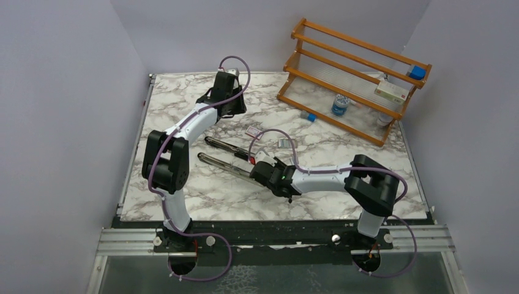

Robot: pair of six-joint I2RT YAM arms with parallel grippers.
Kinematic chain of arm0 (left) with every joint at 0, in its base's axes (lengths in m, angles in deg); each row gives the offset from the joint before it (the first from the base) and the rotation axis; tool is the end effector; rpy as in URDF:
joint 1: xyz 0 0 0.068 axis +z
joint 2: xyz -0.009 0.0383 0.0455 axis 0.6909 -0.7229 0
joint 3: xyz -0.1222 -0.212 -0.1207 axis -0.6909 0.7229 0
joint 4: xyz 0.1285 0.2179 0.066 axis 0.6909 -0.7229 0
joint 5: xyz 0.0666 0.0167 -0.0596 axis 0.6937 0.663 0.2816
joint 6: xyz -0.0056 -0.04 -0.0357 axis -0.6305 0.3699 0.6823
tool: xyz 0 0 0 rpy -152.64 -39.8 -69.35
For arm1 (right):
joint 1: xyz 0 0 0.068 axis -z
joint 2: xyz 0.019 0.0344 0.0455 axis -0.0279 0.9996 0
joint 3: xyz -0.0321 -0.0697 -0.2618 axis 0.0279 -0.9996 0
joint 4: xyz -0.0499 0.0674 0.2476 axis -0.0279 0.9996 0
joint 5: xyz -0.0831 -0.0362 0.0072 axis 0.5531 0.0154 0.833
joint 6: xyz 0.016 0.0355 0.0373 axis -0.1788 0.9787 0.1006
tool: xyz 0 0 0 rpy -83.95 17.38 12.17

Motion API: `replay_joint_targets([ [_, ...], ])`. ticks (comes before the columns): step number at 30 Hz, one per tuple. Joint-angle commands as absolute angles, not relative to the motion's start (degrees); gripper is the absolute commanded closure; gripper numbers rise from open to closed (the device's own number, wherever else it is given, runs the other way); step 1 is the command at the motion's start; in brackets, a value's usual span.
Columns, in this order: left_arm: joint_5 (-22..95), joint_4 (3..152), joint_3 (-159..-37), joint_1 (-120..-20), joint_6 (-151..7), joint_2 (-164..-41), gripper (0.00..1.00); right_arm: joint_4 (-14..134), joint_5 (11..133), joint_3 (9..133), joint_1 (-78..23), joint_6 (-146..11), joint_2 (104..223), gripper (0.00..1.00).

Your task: Load the staples into the stapler

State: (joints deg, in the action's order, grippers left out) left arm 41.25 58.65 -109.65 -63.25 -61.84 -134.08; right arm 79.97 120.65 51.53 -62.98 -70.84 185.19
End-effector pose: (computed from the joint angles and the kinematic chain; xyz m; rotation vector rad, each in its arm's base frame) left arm 0.4047 -0.1461 0.2560 -0.0154 2.2975 -0.4486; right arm 0.1624 0.2870 0.1420 -1.0559 2.1430 -0.4720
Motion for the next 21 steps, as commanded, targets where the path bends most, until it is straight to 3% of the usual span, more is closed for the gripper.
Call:
replay_joint_targets([
  [1, 40.19, 58.96, -109.73, -62.84, -61.42, -132.94, 0.67, 81.17, 114.72, 51.92, -63.78, -64.81, 182.45, 0.56],
  [7, 40.96, 58.92, -109.56, -62.62, -61.71, -132.44, 0.67, 79.84, 111.96, 49.2, -62.92, -55.93, 174.3, 0.49],
  [15, 40.89, 58.92, -109.56, -62.53, -61.82, -132.68, 0.67, 72.71, 100.39, 35.34, -54.64, -43.88, 162.56, 0.44],
  [21, 40.72, 59.05, -109.56, -62.53, -61.82, -132.98, 0.67, 70.65, 103.57, 30.26, -54.12, -39.28, 161.63, 0.43],
])
